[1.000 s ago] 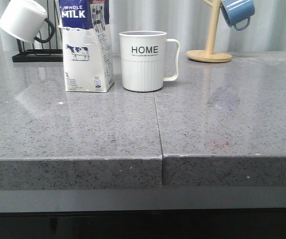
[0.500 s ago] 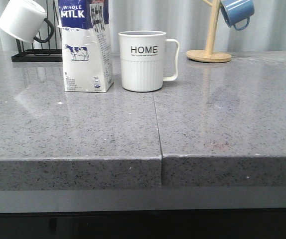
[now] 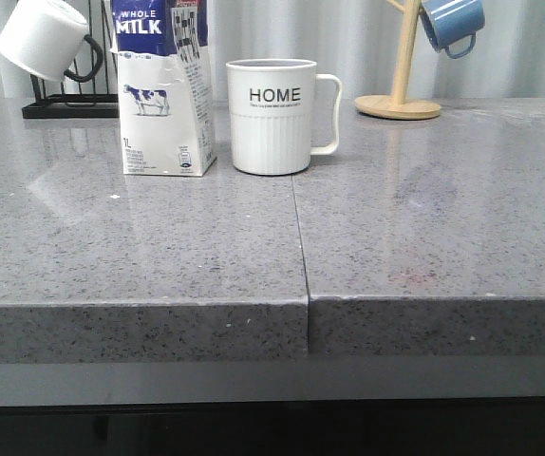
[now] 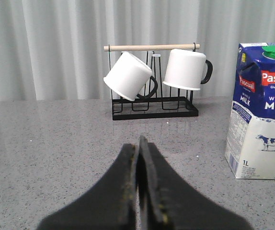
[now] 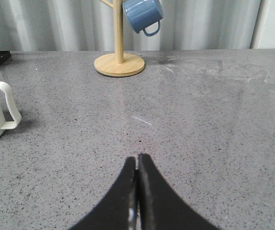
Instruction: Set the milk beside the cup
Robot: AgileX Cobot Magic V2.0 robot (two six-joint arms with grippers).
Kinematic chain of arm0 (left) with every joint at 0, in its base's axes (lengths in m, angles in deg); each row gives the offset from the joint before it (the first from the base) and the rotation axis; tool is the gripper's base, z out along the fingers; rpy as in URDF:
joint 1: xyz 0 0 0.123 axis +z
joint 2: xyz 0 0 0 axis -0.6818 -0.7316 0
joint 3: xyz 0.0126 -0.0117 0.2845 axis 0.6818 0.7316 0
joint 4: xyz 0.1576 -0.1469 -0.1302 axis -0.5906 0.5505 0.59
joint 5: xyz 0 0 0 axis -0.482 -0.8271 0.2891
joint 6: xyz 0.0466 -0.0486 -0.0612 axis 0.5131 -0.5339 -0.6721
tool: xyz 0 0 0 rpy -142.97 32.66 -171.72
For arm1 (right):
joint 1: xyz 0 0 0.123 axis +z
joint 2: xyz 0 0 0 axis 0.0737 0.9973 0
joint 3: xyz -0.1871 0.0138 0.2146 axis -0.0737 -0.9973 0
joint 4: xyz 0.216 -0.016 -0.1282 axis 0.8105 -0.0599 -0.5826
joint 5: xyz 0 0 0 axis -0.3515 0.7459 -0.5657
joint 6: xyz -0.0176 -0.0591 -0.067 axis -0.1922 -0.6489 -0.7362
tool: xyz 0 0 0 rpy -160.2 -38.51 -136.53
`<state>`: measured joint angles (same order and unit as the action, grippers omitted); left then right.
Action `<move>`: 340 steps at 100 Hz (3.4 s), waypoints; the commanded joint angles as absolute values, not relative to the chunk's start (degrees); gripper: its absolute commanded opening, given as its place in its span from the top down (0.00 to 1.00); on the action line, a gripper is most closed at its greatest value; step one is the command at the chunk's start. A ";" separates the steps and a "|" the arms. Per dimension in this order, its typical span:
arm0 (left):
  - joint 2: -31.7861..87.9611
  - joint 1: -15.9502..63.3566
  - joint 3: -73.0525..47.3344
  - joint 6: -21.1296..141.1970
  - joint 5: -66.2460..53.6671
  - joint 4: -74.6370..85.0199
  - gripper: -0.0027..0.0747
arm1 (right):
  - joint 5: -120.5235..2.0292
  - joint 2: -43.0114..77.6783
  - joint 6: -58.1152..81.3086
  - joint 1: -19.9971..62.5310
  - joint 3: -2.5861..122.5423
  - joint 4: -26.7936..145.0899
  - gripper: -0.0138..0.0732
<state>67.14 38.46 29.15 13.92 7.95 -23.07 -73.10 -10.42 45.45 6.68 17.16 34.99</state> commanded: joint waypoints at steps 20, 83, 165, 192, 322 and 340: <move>68.65 39.62 31.81 15.11 10.81 -22.95 0.99 | -77.13 -10.44 45.52 6.32 18.68 34.51 0.98; 87.79 42.64 46.98 16.88 7.64 -25.80 0.99 | -77.11 -10.43 45.52 6.32 18.68 34.51 0.98; 87.79 39.30 46.98 16.58 7.64 -26.63 0.99 | -77.17 -10.43 45.52 6.32 18.68 34.51 0.98; 87.79 39.30 46.98 16.58 7.64 -26.63 0.99 | -77.17 -10.43 45.52 6.32 18.68 34.51 0.98; 87.79 39.30 46.98 16.58 7.64 -26.63 0.99 | -75.27 -42.76 35.35 8.04 -0.97 41.97 0.98; 87.79 39.30 46.98 16.58 7.64 -26.63 0.99 | -75.26 -42.76 35.35 8.04 -0.97 42.10 0.98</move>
